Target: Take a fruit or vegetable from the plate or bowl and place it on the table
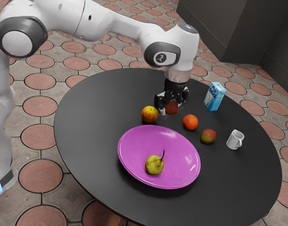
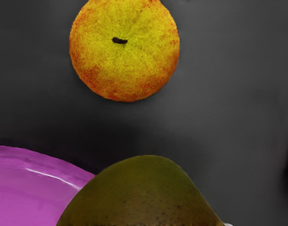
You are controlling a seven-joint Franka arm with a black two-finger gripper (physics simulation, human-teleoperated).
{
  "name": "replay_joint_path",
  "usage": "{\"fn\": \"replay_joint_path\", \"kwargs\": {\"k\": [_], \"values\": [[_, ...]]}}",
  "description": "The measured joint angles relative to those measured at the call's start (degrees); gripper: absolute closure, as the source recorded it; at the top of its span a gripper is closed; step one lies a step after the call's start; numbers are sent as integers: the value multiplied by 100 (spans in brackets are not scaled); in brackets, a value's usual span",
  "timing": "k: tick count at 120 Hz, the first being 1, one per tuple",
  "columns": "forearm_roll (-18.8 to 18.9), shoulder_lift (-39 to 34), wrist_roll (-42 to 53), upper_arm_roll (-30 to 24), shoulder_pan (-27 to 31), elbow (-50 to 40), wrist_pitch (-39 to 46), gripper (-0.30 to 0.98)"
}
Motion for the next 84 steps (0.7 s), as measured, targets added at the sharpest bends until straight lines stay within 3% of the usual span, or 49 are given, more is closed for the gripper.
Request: {"fn": "replay_joint_path", "kwargs": {"k": [7, 14, 28, 41, 52, 65, 84], "values": [[4, 129, 177, 6, 773, 168, -127, 37], [8, 179, 344, 9, 1079, 232, -224, 37], [15, 208, 642, 4, 1013, 285, -357, 37], [-3, 230, 903, 5, 1300, 303, -443, 37], [-70, 227, 1091, 4, 1368, 308, -481, 20], [-125, 120, 1272, 13, 1331, 257, -505, 9], [-319, -1181, 1250, -393, 1269, -153, -747, 3]]}}
